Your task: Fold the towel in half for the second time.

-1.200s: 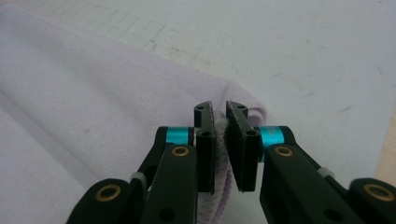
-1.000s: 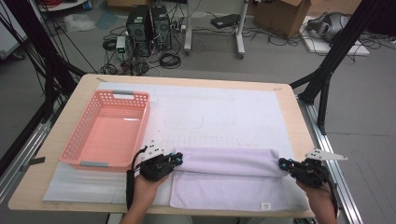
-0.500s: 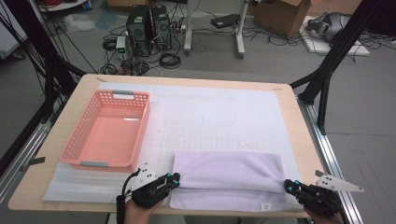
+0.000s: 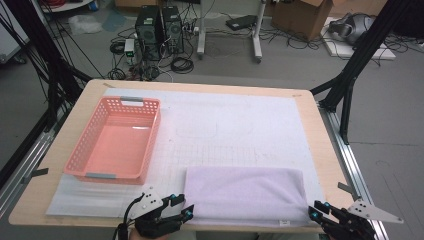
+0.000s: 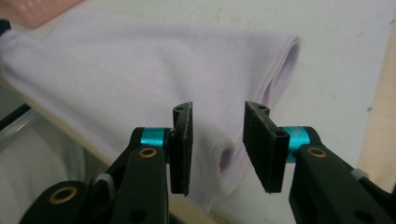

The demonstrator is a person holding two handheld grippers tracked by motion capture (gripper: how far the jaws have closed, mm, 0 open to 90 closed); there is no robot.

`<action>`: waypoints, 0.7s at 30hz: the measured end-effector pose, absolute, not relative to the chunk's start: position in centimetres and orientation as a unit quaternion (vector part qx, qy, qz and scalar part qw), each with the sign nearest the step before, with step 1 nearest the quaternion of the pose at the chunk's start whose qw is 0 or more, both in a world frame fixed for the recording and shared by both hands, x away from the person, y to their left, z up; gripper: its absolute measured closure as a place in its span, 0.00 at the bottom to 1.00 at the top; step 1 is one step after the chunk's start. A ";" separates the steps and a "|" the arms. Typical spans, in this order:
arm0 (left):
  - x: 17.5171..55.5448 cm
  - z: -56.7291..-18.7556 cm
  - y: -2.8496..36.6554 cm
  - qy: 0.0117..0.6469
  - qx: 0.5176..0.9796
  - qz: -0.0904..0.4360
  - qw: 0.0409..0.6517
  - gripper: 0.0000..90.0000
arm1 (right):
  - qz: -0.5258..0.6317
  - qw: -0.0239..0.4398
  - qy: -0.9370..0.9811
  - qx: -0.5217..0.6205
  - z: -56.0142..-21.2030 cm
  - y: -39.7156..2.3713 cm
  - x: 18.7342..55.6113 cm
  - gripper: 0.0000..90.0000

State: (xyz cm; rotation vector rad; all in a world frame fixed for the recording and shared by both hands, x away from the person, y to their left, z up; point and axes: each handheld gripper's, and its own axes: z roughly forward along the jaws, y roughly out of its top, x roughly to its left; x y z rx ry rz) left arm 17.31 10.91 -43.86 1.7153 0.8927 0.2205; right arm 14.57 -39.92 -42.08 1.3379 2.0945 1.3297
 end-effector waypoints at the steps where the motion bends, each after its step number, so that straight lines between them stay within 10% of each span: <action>1: 17.5 -43.9 10.9 0.381 0.728 0.095 0.562 0.52 | 0.467 0.165 0.731 0.468 -42.0 -39.8 14.8 0.68; 7: 18.8 -44.9 9.9 0.388 0.750 0.073 0.531 0.51 | 0.435 0.139 0.754 0.472 -43.2 -38.9 16.3 0.72; 12: 17.8 -44.7 9.9 0.359 0.769 0.067 0.525 0.91 | 0.430 0.129 0.776 0.444 -43.1 -38.9 15.7 0.94; 21: 16.3 -43.4 11.9 0.372 0.724 0.078 0.575 0.52 | 0.473 0.071 0.776 0.412 -42.3 -40.5 13.9 0.74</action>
